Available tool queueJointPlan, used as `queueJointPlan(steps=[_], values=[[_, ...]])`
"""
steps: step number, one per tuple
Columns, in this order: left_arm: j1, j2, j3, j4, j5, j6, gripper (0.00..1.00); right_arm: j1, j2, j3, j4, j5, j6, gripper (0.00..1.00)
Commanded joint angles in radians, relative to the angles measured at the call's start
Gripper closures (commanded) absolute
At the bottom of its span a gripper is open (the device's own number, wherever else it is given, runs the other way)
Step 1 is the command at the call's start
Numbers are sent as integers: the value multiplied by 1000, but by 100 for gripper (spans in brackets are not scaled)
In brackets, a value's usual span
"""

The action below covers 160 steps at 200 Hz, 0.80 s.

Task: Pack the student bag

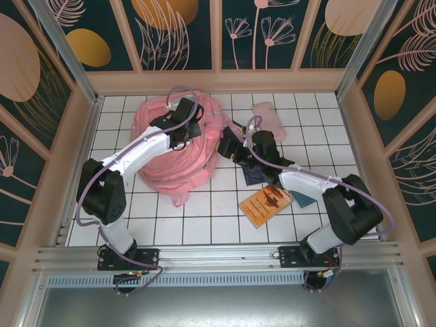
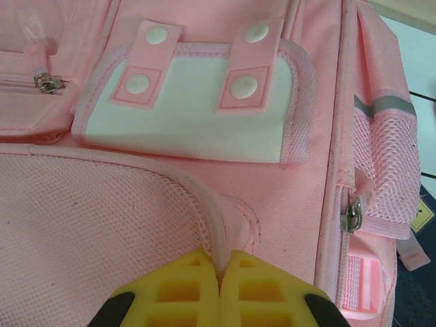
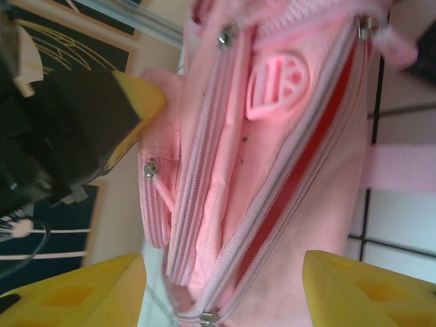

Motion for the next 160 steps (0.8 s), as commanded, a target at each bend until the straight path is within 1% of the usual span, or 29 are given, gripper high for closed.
queueJointPlan(steps=[1,19,31,48,53,68,89,105,113,133,144,151,160], values=[[7,-48,7,84,-2,1,100,-7,81,72,28,-115,198,37],[7,-49,1,84,1,2,100,-9,141,119,39,-138,217,40],[6,-49,-3,87,7,0,100,-10,172,143,54,-137,217,44],[6,-48,-9,90,14,-1,100,-10,211,169,58,-144,228,46],[6,-77,-9,92,15,-1,100,-11,222,178,56,-147,231,46],[6,-76,-11,93,19,1,100,-11,252,182,90,-164,257,49],[7,-77,-8,97,32,5,100,-11,292,203,94,-184,273,50],[6,-82,-7,98,46,8,100,-11,323,209,146,-220,305,51],[6,-84,-8,98,52,8,100,-10,336,211,186,-244,325,53],[6,-102,-16,84,56,10,100,-11,357,218,281,-296,354,63],[8,-120,-28,65,47,7,92,-11,356,226,291,-302,352,69],[10,-135,-41,52,39,4,84,-12,353,232,293,-301,350,72],[11,-161,-58,26,20,-5,68,-11,347,240,292,-300,348,76]])
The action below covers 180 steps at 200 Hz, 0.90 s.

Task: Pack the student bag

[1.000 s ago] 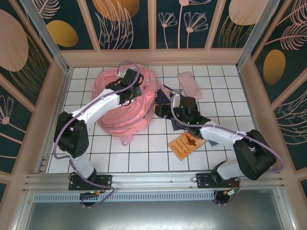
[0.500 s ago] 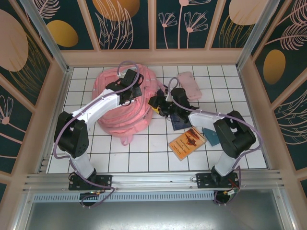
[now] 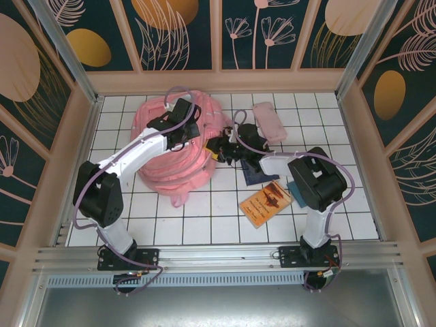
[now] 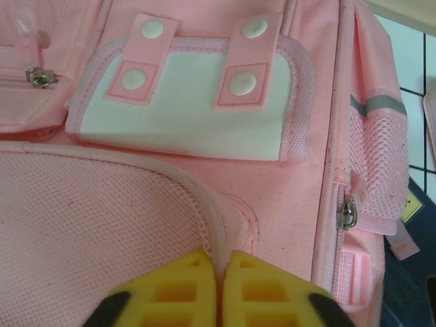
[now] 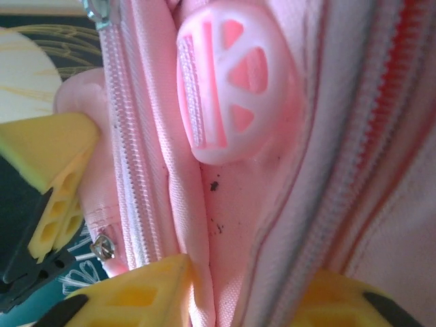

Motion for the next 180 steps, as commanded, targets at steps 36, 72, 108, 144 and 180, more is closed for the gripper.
queueJointPlan(steps=[36,72,108,144,180], values=[[1,-263,-133,-50,37,-19,42,-4,1,103,123,-42,54,86],[-84,-372,-257,-41,151,-43,43,5,20,153,142,-16,99,87],[-171,-365,-375,83,251,-118,55,19,38,179,137,-9,106,87],[-177,-319,-405,132,191,-189,66,21,32,169,124,-3,101,88],[-177,-257,-384,92,110,-236,70,21,19,161,117,-4,97,88]])
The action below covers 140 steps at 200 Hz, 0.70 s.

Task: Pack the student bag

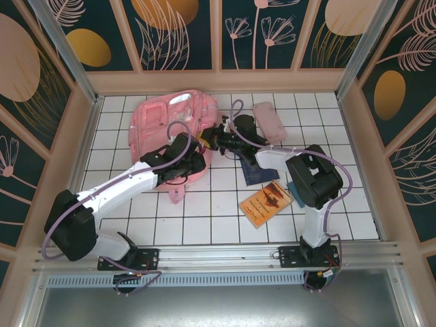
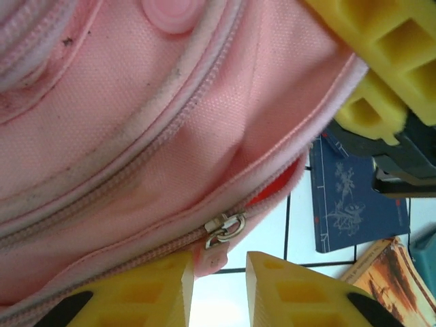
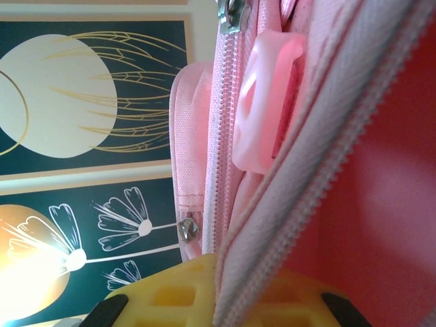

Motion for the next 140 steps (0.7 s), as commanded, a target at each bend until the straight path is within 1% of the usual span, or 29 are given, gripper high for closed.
queueJointPlan(steps=[1,32,46,77,104,122,128,140], values=[[1,38,17,5,-64,-58,70,9,-17,31,82,6,10,88],[0,67,24,1,-89,-76,67,10,-26,26,79,0,7,88],[1,80,34,-8,-103,-77,68,10,-27,25,80,-3,7,88],[0,108,59,-51,-147,-71,77,11,-32,20,76,-5,-3,88],[0,100,60,-67,-165,-56,91,8,-40,14,32,21,-37,89],[0,85,59,-81,-173,-44,98,6,-50,16,-22,54,-79,91],[1,79,58,-85,-175,-38,100,5,-51,20,-47,70,-97,91],[0,67,56,-95,-179,-28,100,3,-55,26,-90,104,-132,92]])
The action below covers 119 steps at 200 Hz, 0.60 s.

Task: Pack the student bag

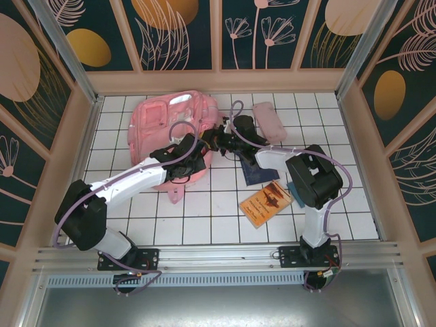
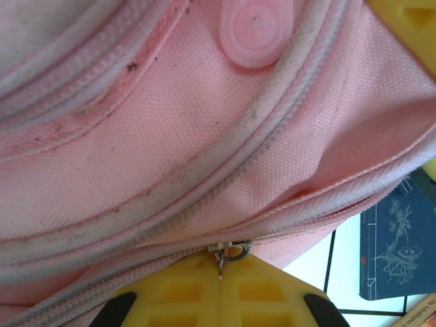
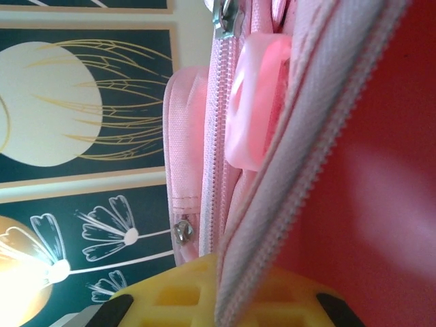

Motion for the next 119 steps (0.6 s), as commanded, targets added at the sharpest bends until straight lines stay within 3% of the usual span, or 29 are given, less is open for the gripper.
queueJointPlan(steps=[1,71,119], values=[[6,-27,18,-58,-70,25,100,2,-56,28,-33,65,-85,92],[11,-108,-33,-179,-137,74,100,-50,-56,70,-195,247,-228,100],[54,-151,-90,-160,-96,103,100,-134,2,134,-222,216,-281,100]])
